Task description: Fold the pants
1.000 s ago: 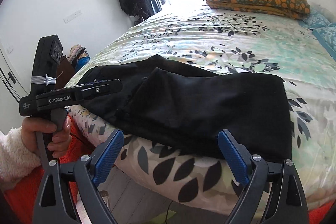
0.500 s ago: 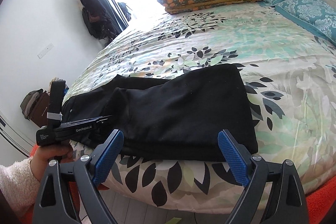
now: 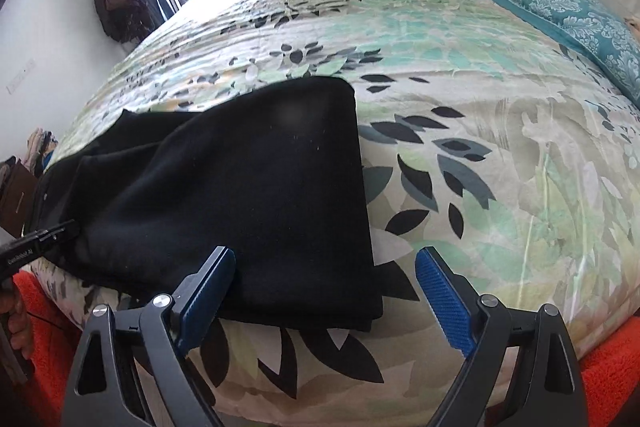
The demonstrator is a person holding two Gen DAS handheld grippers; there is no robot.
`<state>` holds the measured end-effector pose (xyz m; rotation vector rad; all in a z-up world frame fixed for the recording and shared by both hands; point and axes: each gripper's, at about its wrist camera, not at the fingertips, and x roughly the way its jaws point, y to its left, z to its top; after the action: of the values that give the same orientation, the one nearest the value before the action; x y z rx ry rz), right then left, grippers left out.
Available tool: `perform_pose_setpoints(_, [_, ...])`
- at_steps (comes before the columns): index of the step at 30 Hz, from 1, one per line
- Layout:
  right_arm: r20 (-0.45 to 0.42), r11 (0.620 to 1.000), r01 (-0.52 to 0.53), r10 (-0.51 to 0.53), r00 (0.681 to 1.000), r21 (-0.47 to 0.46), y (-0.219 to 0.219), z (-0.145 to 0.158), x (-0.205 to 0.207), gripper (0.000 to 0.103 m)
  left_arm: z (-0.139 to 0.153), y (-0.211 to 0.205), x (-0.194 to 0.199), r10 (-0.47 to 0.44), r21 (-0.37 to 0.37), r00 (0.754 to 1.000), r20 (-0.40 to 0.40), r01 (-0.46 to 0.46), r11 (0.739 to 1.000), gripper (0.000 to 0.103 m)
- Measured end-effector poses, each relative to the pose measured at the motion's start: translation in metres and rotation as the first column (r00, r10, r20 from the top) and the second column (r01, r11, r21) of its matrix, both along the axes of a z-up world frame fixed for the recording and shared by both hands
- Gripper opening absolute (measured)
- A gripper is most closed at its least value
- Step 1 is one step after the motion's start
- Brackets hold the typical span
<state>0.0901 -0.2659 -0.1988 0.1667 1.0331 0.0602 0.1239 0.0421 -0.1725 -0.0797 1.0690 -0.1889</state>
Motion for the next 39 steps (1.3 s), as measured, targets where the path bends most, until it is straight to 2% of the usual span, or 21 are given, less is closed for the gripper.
perform_pose_setpoints(1, [0.011,1.000,0.013,-0.013,1.000,0.021,-0.002,-0.002,0.000,0.092,0.003,0.006,-0.002,0.029,-0.001,1.000,0.012,-0.029,1.000,0.032])
perform_pose_setpoints(2, [0.012,0.999,0.025,-0.026,1.000,0.025,-0.003,-0.004,0.001,0.094,0.007,0.013,-0.004,0.065,-0.003,0.997,0.032,-0.065,0.998,0.051])
perform_pose_setpoints(3, [0.007,1.000,0.025,-0.025,1.000,0.016,-0.003,-0.005,0.002,0.098,0.011,0.021,-0.005,0.099,-0.016,0.994,0.054,-0.099,0.995,0.061])
perform_pose_setpoints(7, [0.010,1.000,0.012,-0.013,1.000,0.020,-0.004,-0.006,0.002,0.100,0.013,0.042,-0.001,0.138,-0.175,0.989,0.055,-0.127,0.976,0.061])
perform_pose_setpoints(8, [0.009,1.000,0.014,-0.014,1.000,0.025,-0.005,-0.007,0.002,0.100,0.013,0.042,0.000,0.144,-0.177,0.988,0.052,-0.133,0.975,0.061])
perform_pose_setpoints(9, [0.009,1.000,0.015,-0.015,1.000,0.026,-0.004,-0.007,0.003,0.100,0.018,0.039,-0.003,0.156,-0.152,0.984,0.082,-0.143,0.978,0.060])
perform_pose_setpoints(11, [0.009,0.999,0.014,-0.014,1.000,0.031,-0.004,-0.008,0.003,0.101,0.038,0.022,-0.014,0.115,-0.087,0.968,0.225,-0.098,0.991,0.061])
perform_pose_setpoints(14, [0.004,0.998,0.018,-0.018,1.000,0.055,-0.007,-0.009,0.004,0.102,0.052,-0.015,-0.023,-0.083,-0.017,0.935,0.344,0.094,0.995,0.062])
perform_pose_setpoints(16, [0.001,0.998,0.020,-0.020,1.000,0.066,-0.008,-0.010,0.005,0.103,0.042,-0.037,-0.018,-0.192,0.018,0.930,0.314,0.197,0.980,0.062])
perform_pose_setpoints(17, [0.001,0.998,0.018,-0.018,1.000,0.068,-0.009,-0.010,0.005,0.103,0.031,-0.046,-0.012,-0.219,0.055,0.939,0.266,0.212,0.976,0.062])
perform_pose_setpoints(20, [-0.019,0.997,0.016,-0.015,1.000,0.077,-0.013,-0.004,0.005,0.103,-0.014,-0.048,0.011,-0.190,0.115,0.980,0.057,0.183,0.976,0.061])
perform_pose_setpoints(22, [-0.009,0.997,0.038,-0.037,0.999,0.062,-0.019,0.008,-0.002,0.102,-0.018,-0.037,0.009,-0.176,0.069,0.982,0.067,0.171,0.983,0.061])
perform_pose_setpoints(25, [0.109,1.000,0.009,-0.011,0.994,0.013,-0.018,0.038,-0.019,0.103,-0.017,-0.039,0.005,-0.185,0.082,0.981,0.054,0.180,0.980,0.060])
perform_pose_setpoints(27, [0.207,0.999,-0.045,0.040,0.978,0.019,-0.010,0.055,-0.027,0.103,-0.018,-0.042,0.001,-0.184,0.097,0.981,0.059,0.178,0.979,0.060])
perform_pose_setpoints(29, [0.276,0.985,-0.151,0.123,0.953,0.084,0.004,0.062,-0.028,0.103,-0.020,-0.045,0.002,-0.180,0.108,0.982,0.055,0.174,0.979,0.060])
perform_pose_setpoints(31, [0.251,0.941,-0.292,0.244,0.937,0.174,0.026,0.053,-0.020,0.102,-0.019,-0.043,0.001,-0.180,0.098,0.982,0.053,0.174,0.980,0.060])
perform_pose_setpoints(33, [0.097,0.904,-0.365,0.352,0.931,0.224,0.051,0.019,-0.013,0.101,-0.018,-0.040,0.000,-0.176,0.087,0.983,0.050,0.171,0.981,0.060])
perform_pose_setpoints(34, [0.047,0.908,-0.382,0.380,0.924,0.170,0.062,0.006,-0.015,0.101,-0.017,-0.037,0.000,-0.174,0.075,0.984,0.047,0.170,0.983,0.060])
perform_pose_setpoints(36, [0.078,0.901,-0.432,0.429,0.900,0.032,0.078,0.014,-0.022,0.100,-0.015,-0.033,0.000,-0.164,0.062,0.985,0.049,0.161,0.985,0.060])
perform_pose_setpoints(37, [0.072,0.899,-0.437,0.435,0.897,0.014,0.081,0.020,-0.022,0.100,-0.013,-0.031,-0.001,-0.156,0.051,0.987,0.050,0.153,0.987,0.060])
perform_pose_setpoints(39, [0.157,0.902,-0.428,0.415,0.896,0.057,0.073,0.042,-0.026,0.099,-0.001,-0.026,-0.003,-0.117,0.050,0.990,0.081,0.113,0.992,0.061])
